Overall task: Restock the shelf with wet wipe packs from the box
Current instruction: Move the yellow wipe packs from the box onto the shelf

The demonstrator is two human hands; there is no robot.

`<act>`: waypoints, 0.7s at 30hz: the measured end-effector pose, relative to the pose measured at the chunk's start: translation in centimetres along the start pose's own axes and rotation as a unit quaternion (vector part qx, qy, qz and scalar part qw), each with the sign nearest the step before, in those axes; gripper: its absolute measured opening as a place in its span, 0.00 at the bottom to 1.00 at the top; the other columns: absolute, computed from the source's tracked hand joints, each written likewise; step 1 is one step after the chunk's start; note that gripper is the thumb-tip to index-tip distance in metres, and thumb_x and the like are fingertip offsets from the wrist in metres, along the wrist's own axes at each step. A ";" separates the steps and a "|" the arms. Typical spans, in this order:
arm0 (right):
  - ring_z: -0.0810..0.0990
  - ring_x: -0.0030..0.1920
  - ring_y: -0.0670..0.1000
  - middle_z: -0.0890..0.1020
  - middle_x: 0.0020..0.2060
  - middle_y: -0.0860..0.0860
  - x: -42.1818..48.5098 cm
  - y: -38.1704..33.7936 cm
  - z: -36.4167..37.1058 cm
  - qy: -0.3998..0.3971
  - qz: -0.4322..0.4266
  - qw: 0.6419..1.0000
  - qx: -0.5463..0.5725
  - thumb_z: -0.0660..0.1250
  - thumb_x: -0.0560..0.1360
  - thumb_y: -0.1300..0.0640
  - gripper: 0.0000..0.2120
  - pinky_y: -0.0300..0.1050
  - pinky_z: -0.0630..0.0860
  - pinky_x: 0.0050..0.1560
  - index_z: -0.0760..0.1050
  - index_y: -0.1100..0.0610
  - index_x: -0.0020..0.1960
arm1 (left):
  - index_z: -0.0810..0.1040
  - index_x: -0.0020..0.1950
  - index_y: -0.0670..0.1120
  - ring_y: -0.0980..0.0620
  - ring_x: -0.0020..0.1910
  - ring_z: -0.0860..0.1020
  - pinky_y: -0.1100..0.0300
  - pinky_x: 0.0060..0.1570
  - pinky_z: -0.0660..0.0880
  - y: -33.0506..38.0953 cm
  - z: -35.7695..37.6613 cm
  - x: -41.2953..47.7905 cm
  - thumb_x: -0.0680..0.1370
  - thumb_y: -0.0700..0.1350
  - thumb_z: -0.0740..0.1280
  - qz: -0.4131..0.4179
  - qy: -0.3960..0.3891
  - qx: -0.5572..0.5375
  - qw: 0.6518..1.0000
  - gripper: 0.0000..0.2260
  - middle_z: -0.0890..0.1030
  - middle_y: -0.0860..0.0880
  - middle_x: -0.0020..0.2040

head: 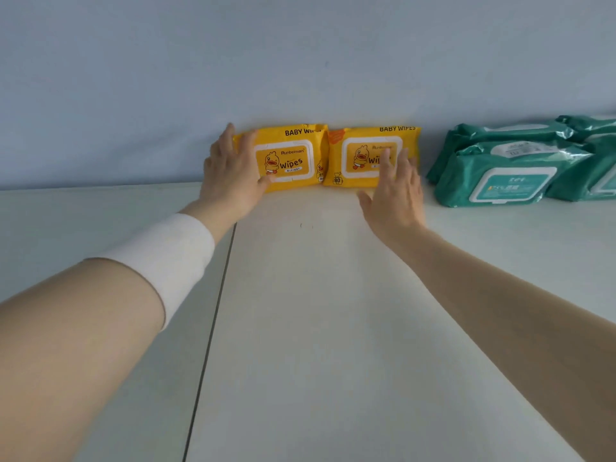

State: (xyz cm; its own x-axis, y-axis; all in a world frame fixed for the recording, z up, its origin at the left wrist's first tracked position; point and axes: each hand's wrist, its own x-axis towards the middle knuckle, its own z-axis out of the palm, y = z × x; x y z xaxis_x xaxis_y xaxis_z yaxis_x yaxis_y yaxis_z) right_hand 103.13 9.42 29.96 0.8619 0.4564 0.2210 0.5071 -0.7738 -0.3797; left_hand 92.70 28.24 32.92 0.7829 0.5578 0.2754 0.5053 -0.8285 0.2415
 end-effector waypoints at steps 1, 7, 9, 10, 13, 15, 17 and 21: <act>0.41 0.76 0.60 0.42 0.76 0.60 -1.1 0.0 -0.6 -0.019 -0.039 0.997 -0.056 0.58 0.79 0.51 0.34 0.53 0.43 0.75 0.43 0.57 0.77 | 0.56 0.75 0.45 0.38 0.74 0.54 0.44 0.71 0.54 0.6 -0.4 -1.3 0.76 0.50 0.66 0.050 -0.037 0.073 0.995 0.31 0.53 0.39 0.76; 0.44 0.77 0.59 0.47 0.77 0.58 -10.1 1.5 -4.9 -0.106 -0.073 0.970 -0.208 0.54 0.80 0.48 0.31 0.54 0.46 0.76 0.44 0.56 0.77 | 0.58 0.75 0.45 0.39 0.76 0.51 0.41 0.73 0.49 6.1 -2.7 -9.8 0.79 0.53 0.60 0.153 -0.167 0.208 0.952 0.26 0.58 0.41 0.75; 0.44 0.77 0.58 0.47 0.77 0.57 -13.7 2.4 -6.7 -0.130 -0.041 0.965 -0.223 0.54 0.80 0.47 0.32 0.55 0.46 0.76 0.44 0.55 0.77 | 0.58 0.75 0.45 0.39 0.75 0.53 0.40 0.73 0.48 8.3 -3.7 -13.1 0.80 0.52 0.59 0.181 -0.183 0.220 0.941 0.26 0.59 0.40 0.75; 0.44 0.77 0.58 0.47 0.77 0.57 -15.5 3.0 -7.7 -0.140 -0.031 0.960 -0.239 0.54 0.80 0.47 0.32 0.56 0.46 0.76 0.44 0.55 0.77 | 0.58 0.75 0.44 0.39 0.75 0.54 0.40 0.73 0.49 9.5 -4.2 -14.8 0.80 0.52 0.58 0.196 -0.193 0.224 0.935 0.26 0.60 0.40 0.75; 0.45 0.77 0.59 0.49 0.77 0.57 -20.6 6.0 -11.3 -0.154 0.005 0.951 -0.266 0.54 0.80 0.45 0.32 0.58 0.47 0.75 0.45 0.55 0.77 | 0.60 0.74 0.44 0.39 0.73 0.60 0.43 0.71 0.55 13.8 -5.8 -19.5 0.80 0.52 0.59 0.239 -0.207 0.228 0.921 0.25 0.65 0.40 0.72; 0.46 0.77 0.59 0.50 0.76 0.57 -23.8 8.6 -14.1 -0.162 0.028 0.947 -0.276 0.54 0.79 0.44 0.32 0.58 0.47 0.75 0.45 0.54 0.77 | 0.61 0.73 0.44 0.40 0.71 0.62 0.44 0.69 0.57 17.2 -6.8 -22.2 0.79 0.52 0.59 0.262 -0.209 0.221 0.916 0.24 0.66 0.41 0.71; 0.47 0.77 0.59 0.52 0.76 0.57 -27.1 11.7 -17.1 -0.162 0.055 0.944 -0.282 0.54 0.79 0.44 0.32 0.59 0.48 0.75 0.46 0.54 0.77 | 0.62 0.72 0.44 0.40 0.70 0.64 0.45 0.68 0.59 21.2 -7.6 -24.8 0.79 0.53 0.59 0.280 -0.206 0.207 0.914 0.24 0.67 0.40 0.70; 0.49 0.76 0.60 0.55 0.76 0.57 -34.5 19.3 -23.1 -0.140 0.102 0.947 -0.272 0.55 0.79 0.44 0.31 0.60 0.49 0.74 0.49 0.55 0.77 | 0.64 0.70 0.43 0.40 0.68 0.66 0.48 0.65 0.62 30.7 -7.9 -31.5 0.79 0.52 0.59 0.350 -0.199 0.180 0.897 0.22 0.69 0.41 0.69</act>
State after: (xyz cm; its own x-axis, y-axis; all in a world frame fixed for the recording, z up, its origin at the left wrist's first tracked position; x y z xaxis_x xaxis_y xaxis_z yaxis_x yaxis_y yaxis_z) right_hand 83.26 -31.39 35.78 0.9459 0.3137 -0.0833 0.3230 -0.9350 0.1465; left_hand 80.68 -14.39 38.99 0.9857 -0.1087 -0.1287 -0.1328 -0.9713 -0.1974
